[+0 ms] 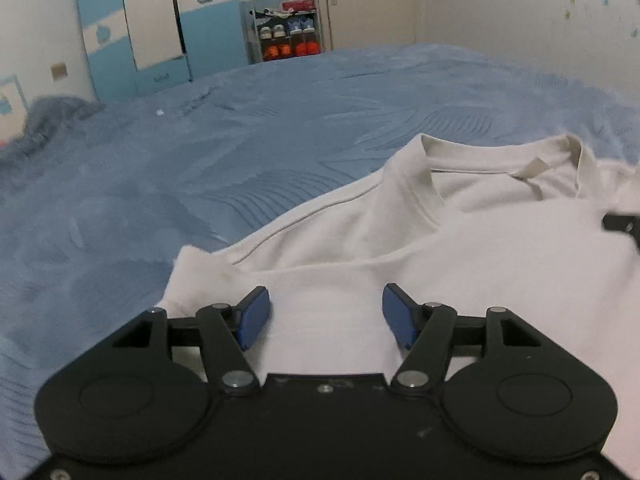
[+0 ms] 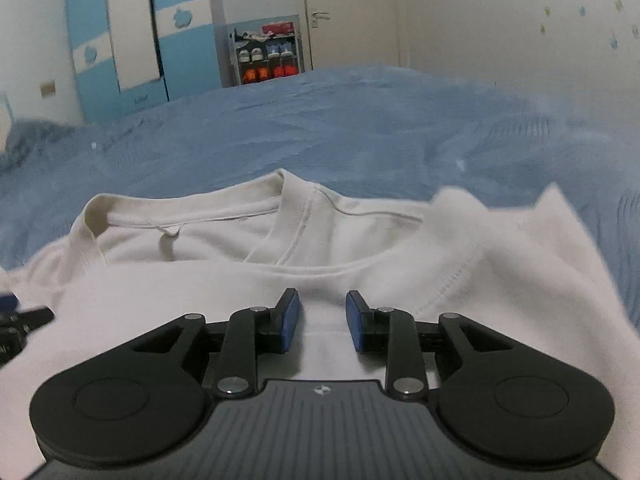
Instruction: Fold small clothes
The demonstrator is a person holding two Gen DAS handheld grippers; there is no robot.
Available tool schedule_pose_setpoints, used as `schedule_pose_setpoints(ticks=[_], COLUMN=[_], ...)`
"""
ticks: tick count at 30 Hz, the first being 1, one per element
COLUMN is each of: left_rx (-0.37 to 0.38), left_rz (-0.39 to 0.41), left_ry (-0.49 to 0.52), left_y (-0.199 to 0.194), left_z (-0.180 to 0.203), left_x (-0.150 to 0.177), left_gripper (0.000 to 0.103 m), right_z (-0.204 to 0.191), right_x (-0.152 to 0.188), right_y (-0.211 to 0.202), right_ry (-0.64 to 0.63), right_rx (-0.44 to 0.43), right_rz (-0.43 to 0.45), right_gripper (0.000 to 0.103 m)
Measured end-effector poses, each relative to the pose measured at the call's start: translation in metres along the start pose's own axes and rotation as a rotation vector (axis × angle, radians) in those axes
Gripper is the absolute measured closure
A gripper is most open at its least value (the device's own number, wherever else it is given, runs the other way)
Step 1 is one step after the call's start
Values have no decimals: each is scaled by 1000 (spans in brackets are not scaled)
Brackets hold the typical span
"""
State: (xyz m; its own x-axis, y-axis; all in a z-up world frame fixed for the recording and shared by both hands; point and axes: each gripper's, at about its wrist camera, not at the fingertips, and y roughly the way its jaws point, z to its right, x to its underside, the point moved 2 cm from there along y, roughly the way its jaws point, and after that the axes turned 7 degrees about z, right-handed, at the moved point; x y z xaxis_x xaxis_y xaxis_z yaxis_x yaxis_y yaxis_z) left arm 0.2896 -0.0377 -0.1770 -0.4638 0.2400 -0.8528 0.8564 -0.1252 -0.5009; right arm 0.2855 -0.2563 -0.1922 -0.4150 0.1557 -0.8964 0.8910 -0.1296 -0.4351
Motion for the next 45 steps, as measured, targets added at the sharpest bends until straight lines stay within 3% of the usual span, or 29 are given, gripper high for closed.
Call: schedule_pose_setpoints(ticks=[3, 5, 7, 14, 20, 25, 30, 31, 33, 35, 36, 38, 42, 45], left_rx=[-33, 44, 54, -20, -49, -72, -72, -72, -77, -84, -89, -96, -90, -77], left_rz=[-9, -3, -15, -69, -197, -163, -163, -165, -167, -168, -168, -172, -185, -187], left_ry=[-41, -122, -154, -191, -104, -81, -104, -106, -100, -84, -75, -59, -33, -23], left_y=[-36, -68, -89, -137, -123, -118, -120, -118, -126, -128, -128, -128, -129, -129], left_z=[-12, -29, -41, -56, -47, -40, -41, -41, -40, -38, -36, -34, -34, -37], left_x=[-11, -16, -17, 7, 50, 63, 62, 62, 60, 60, 59, 57, 53, 51], left_gripper=[38, 38, 38, 38, 38, 36, 35, 35, 35, 35, 35, 36, 37, 35], right_z=[0, 15, 30, 55, 68, 73, 75, 75, 74, 71, 71, 74, 84, 94], right_x=[-21, -24, -28, -17, 10, 30, 39, 40, 42, 42, 41, 36, 29, 26], right_y=[-34, -80, -118, -166, -147, -135, -136, -137, -137, -140, -144, -152, -160, -157], right_ry=[-44, -29, -17, -71, 2, 14, 40, 43, 29, 5, 23, 89, 221, 311], right_rx=[-20, -56, -17, 170, 159, 147, 124, 120, 105, 73, 55, 22, -24, 20], right_rz=[-54, -30, 26, -35, -125, -181, -161, -158, -155, -151, -139, -121, -93, -138], right_gripper=[54, 23, 12, 12, 12, 11, 8, 9, 26, 63, 71, 76, 76, 74])
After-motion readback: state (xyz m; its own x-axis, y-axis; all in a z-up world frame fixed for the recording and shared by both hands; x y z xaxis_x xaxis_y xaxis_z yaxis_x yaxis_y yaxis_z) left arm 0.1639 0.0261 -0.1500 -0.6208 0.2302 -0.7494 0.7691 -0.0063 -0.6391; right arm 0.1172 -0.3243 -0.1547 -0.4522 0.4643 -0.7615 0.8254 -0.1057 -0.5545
